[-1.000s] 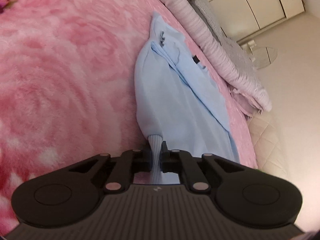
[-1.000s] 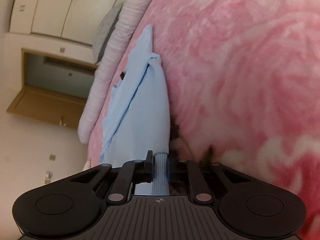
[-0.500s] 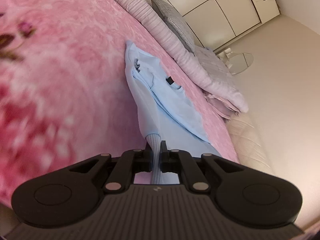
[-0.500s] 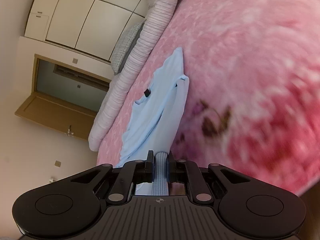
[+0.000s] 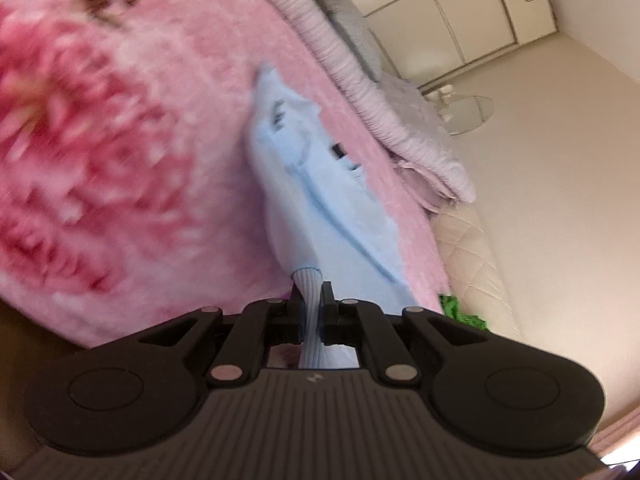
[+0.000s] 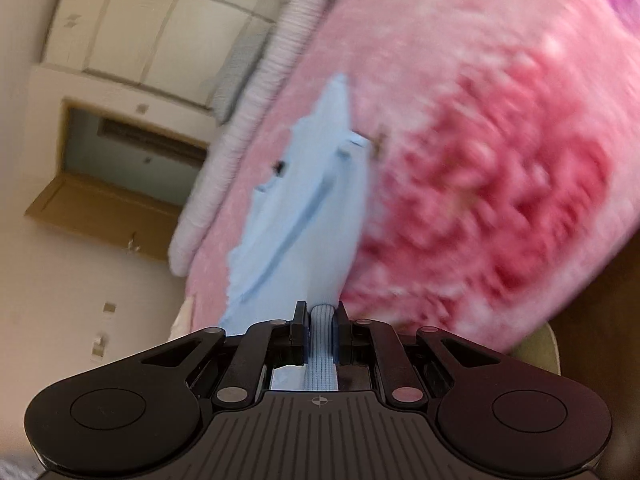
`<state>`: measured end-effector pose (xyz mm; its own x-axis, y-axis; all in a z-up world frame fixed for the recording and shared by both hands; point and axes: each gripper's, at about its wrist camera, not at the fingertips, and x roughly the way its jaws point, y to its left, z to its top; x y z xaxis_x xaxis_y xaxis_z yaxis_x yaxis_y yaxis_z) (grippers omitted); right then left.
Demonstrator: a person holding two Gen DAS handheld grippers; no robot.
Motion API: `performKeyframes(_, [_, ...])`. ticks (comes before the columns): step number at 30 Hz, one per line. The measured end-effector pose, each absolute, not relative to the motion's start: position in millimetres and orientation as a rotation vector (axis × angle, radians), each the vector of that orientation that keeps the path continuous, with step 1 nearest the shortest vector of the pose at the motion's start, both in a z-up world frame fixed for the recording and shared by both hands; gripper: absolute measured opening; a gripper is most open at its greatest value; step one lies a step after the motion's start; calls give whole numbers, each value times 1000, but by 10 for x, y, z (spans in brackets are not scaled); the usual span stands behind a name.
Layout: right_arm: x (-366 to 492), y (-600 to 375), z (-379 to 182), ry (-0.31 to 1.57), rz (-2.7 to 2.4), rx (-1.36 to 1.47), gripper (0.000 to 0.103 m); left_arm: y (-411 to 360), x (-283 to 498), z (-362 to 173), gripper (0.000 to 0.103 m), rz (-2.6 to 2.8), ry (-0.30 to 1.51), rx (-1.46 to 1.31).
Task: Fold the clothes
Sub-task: 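Fold the hem over toward the collar with both grippers and release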
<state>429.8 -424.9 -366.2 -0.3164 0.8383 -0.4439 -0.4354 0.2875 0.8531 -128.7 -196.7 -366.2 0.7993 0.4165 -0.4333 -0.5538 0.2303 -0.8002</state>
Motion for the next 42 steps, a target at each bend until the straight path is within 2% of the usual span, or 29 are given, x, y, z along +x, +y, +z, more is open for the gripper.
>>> performKeyframes(8, [4804,-3171,-3170,1222,1490,483,9,-643,-762,-3157,4,619,69,-1085])
performKeyframes(12, [5052,-2224,-3310,1199,1415,544,10,267,-301,-3269,7,698,81,-1103])
performKeyframes(13, [5136,-2024,-3421,1234,1357,574,13,463,-232,-3344,9,725,82,-1128])
performKeyframes(14, [5220,-1826,-3532,1269,1297,603,22,659,-163,-3419,15,753,83,-1152])
performKeyframes(15, [5290,-1681,-3640,1311,1228,611,36,855,-94,-3495,17,780,83,-1177])
performKeyframes(17, [5389,-1557,-3778,1344,1173,607,52,1036,-90,-3622,21,843,87,-1205])
performKeyframes(18, [5427,-1532,-3828,1343,1172,603,56,1057,-129,-3676,25,856,95,-1201])
performKeyframes(25, [5444,-1565,-3929,1151,1292,185,57,981,-271,-3876,32,855,271,-1084])
performKeyframes(37, [5141,-981,-4090,957,1461,-87,57,1272,275,-3903,33,791,430,-838])
performKeyframes(42, [5110,-756,-4225,949,1451,-176,55,1359,489,-4019,33,779,524,-782])
